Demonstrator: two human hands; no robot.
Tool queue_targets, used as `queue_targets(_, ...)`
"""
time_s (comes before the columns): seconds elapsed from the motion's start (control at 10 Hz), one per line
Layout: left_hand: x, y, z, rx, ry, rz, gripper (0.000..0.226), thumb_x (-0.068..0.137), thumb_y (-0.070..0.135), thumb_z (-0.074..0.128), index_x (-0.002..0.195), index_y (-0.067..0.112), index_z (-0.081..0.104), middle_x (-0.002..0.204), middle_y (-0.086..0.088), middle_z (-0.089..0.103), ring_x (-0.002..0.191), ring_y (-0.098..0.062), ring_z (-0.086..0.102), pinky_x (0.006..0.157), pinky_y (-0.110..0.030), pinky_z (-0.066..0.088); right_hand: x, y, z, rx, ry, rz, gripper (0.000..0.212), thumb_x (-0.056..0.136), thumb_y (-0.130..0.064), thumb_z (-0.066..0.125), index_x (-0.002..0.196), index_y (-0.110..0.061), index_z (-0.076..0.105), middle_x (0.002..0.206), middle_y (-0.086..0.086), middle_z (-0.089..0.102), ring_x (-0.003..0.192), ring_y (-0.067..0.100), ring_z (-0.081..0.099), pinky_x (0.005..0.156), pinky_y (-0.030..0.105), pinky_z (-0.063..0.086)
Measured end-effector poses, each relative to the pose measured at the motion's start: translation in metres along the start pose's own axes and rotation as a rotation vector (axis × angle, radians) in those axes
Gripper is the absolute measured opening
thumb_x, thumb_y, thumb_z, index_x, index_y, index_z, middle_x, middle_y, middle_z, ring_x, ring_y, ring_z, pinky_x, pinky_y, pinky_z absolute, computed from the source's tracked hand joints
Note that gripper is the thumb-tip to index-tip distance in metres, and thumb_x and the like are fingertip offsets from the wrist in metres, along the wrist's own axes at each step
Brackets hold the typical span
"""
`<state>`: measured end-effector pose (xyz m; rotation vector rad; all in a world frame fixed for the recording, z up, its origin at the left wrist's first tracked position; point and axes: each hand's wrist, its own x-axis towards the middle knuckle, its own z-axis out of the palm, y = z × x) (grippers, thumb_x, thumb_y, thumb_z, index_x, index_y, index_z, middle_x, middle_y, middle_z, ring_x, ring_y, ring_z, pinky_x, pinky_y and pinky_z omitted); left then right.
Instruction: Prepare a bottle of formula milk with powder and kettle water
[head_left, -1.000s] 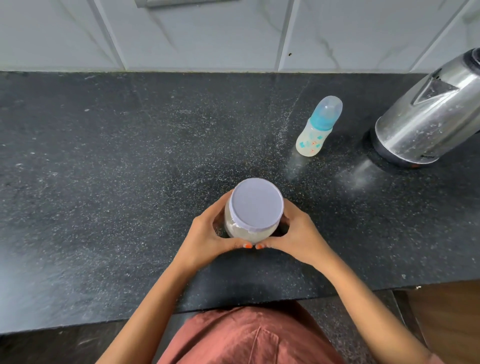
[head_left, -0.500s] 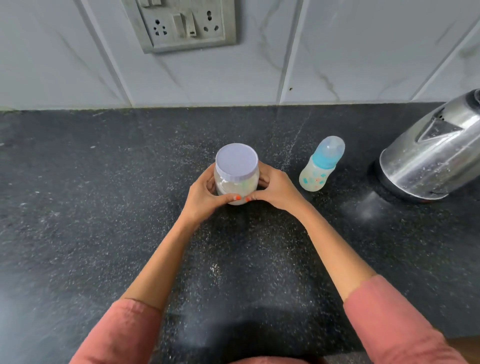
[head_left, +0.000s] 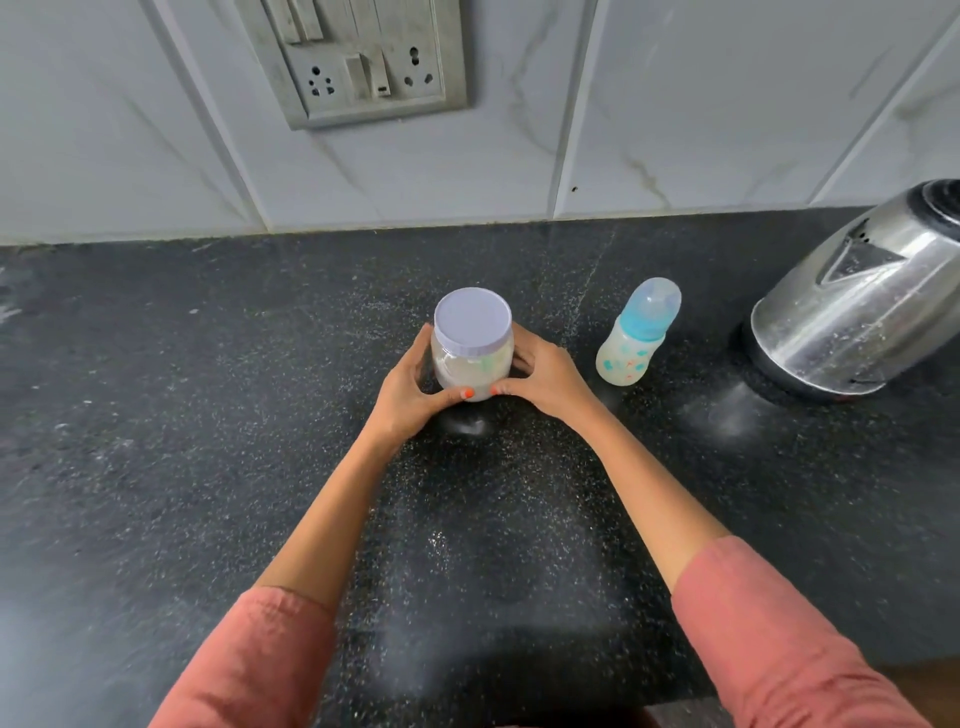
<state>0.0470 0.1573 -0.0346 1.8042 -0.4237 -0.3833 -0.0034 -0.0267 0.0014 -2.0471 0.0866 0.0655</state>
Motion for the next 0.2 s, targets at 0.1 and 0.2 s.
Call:
queue_targets(0.1, -0.014, 0.006, 0.004, 0.082, 0.05, -0.04, 0.092, 0.075, 0.038, 0.073, 0.147, 0.019, 0.018, 0.152, 0.003, 0.025, 0.137, -0.007, 0.024, 0.115, -0.035, 0.02, -0.014, -0.005, 0.002, -0.037, 0.089, 0.01, 0.058, 0.081, -0.003, 0.063, 0.135, -0.014, 0.043, 0.137, 0.005, 0.05, 0.125, 0.016, 0.046, 0.099, 0.022, 0.037)
queue_targets(0.2, -0.033, 0.015, 0.021, 0.278, 0.23, -0.011, 0.064, 0.094, 0.025, 0.049, 0.146, 0.014, 0.014, 0.153, -0.001, 0.018, 0.138, -0.01, 0.018, 0.111, -0.021, 0.013, -0.029, -0.004, 0.009, 0.002, 0.215, 0.08, 0.046, 0.089, -0.009, 0.054, 0.134, -0.008, 0.044, 0.136, 0.008, 0.05, 0.125, 0.018, 0.048, 0.1, 0.022, 0.036)
